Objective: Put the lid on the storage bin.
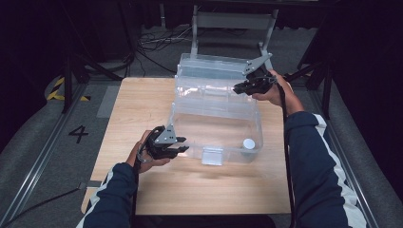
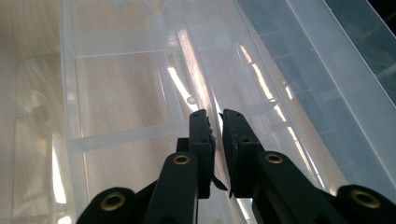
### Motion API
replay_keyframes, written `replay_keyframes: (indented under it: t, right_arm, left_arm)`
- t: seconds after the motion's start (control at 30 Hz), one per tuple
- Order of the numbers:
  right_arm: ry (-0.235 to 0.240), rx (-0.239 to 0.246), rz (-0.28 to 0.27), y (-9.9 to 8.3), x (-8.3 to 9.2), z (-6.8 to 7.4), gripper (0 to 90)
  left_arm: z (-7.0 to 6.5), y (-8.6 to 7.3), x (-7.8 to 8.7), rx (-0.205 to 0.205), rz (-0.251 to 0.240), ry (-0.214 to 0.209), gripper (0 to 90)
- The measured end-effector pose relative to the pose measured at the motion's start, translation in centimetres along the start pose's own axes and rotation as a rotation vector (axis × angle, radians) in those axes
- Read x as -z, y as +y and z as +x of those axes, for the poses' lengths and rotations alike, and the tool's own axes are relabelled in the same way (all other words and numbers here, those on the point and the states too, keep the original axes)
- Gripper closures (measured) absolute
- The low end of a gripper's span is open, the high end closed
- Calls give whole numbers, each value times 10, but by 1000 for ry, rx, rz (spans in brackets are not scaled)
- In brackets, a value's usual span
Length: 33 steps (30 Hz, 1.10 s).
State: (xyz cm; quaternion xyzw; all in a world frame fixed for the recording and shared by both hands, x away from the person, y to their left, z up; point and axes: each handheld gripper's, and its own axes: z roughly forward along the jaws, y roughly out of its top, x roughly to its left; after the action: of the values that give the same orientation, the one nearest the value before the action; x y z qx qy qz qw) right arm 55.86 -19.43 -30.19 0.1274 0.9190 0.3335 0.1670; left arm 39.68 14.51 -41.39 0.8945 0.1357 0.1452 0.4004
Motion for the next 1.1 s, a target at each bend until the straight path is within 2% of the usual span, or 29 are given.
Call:
replay_keyframes:
  t: [0.23,0.47,1.1]
  right_arm:
    - [58,18,-21,-1,1,-4,878]
    - [68,60,-26,0,4,-1,895]
    - [90,84,-24,6,11,8,900]
  left_arm:
    - [-1,0,0,3,-1,9,653]
    - [-1,0,-1,9,-2,14,654]
    - [-2,1,-1,13,-1,20,653]
